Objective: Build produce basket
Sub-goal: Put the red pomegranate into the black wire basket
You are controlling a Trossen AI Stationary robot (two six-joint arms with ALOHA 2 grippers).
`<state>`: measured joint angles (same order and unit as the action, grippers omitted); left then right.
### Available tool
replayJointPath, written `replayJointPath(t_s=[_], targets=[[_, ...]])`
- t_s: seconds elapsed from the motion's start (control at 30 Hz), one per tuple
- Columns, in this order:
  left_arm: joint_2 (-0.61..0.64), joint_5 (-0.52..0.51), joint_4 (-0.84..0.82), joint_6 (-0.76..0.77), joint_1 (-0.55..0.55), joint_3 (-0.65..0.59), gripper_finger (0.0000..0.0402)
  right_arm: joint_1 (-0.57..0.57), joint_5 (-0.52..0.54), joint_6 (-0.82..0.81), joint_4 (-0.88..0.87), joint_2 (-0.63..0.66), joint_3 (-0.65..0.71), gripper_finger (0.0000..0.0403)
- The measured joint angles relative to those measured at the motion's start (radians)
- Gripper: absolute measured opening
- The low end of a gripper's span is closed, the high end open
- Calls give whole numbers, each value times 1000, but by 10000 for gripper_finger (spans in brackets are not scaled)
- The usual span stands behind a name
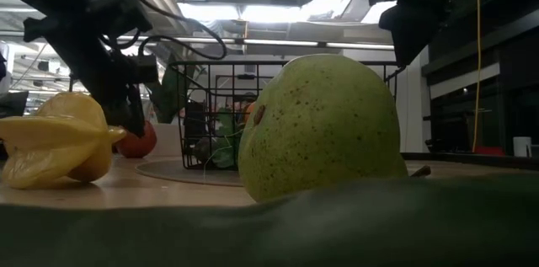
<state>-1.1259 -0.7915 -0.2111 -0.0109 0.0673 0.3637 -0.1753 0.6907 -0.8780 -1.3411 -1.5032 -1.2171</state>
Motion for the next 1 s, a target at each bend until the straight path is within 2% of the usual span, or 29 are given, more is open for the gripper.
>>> replayJointPath(t_s=[0.3,0.57,1.0], targets=[[0,-60,-7,-3,45,0,154,0,0,0,0,0,0,121],[-22,-10,0,-59,79,0,154,0,-1,0,0,0,0,121],[-111,-10,23,-47,79,-1,154,0,-3,0,5,0,0,121]])
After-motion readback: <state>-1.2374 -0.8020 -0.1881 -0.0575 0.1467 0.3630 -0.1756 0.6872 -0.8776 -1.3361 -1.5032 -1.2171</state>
